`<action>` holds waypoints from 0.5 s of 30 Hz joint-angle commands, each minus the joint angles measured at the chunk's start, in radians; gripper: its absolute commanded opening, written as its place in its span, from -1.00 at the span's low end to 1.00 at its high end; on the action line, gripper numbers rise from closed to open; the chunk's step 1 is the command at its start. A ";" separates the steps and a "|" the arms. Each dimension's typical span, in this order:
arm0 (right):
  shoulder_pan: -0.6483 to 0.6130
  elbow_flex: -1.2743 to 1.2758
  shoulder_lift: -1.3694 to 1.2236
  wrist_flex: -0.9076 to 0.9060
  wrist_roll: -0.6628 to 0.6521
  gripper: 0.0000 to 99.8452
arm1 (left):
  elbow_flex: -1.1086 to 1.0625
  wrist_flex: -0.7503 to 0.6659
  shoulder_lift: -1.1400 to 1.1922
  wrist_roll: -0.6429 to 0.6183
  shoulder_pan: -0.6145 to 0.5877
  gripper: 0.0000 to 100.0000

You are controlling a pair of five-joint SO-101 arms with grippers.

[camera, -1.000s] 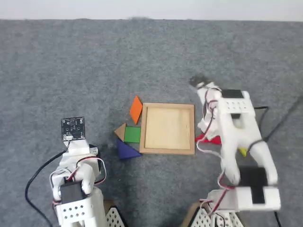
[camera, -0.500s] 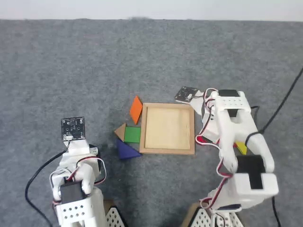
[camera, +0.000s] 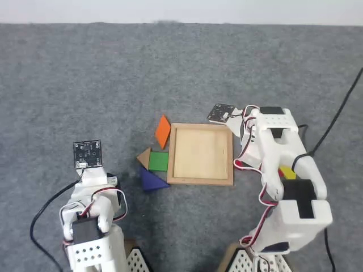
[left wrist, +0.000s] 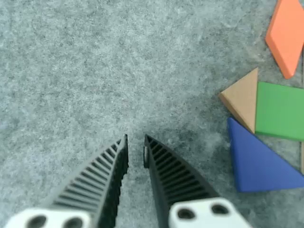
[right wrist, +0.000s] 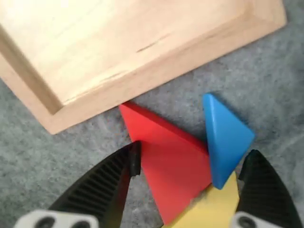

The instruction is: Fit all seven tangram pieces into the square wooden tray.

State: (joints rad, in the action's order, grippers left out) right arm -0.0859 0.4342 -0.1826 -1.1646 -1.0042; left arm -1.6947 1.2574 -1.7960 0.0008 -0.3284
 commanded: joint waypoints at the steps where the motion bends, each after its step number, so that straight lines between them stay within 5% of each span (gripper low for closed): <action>1: -0.001 -0.003 -0.039 -0.028 -0.018 -0.33 | 0.012 0.005 -0.023 0.006 -0.003 -0.90; 15: 0.125 -0.025 -0.085 -0.081 0.075 -0.68 | 0.012 0.005 -0.023 0.006 -0.003 -0.90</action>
State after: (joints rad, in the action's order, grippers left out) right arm -0.0245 0.4005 -0.2394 -1.2428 -1.0058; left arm -1.6947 1.2574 -1.7960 0.0008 -0.3284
